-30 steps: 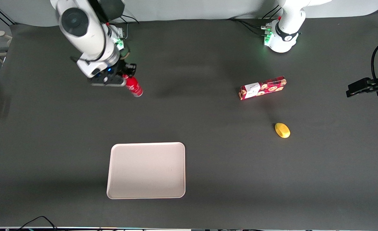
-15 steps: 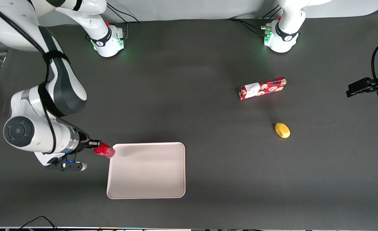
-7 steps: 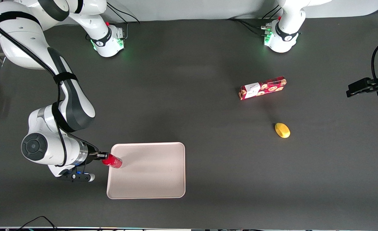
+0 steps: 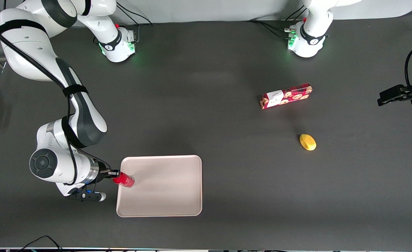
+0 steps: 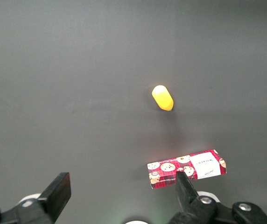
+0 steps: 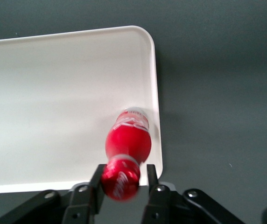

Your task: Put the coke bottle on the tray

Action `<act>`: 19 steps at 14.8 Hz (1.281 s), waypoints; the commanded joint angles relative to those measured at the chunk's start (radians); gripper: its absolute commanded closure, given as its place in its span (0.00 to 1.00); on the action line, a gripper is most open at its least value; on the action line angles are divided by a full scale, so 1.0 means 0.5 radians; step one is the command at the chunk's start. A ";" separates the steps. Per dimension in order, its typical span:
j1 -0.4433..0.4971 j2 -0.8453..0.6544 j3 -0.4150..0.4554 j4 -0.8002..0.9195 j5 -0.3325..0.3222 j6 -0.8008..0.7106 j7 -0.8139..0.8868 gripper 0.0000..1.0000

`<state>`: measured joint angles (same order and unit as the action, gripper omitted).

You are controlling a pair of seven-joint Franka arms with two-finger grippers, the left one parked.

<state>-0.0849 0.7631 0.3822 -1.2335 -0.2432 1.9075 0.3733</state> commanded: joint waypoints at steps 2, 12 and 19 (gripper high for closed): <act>0.029 0.026 -0.010 0.080 -0.127 -0.002 -0.019 0.00; -0.005 -0.596 0.052 0.086 -0.109 -0.707 -0.035 0.00; -0.164 -0.983 -0.202 0.010 0.354 -1.002 -0.430 0.00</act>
<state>-0.1476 0.3365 0.3649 -1.1665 -0.1660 1.4228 0.2496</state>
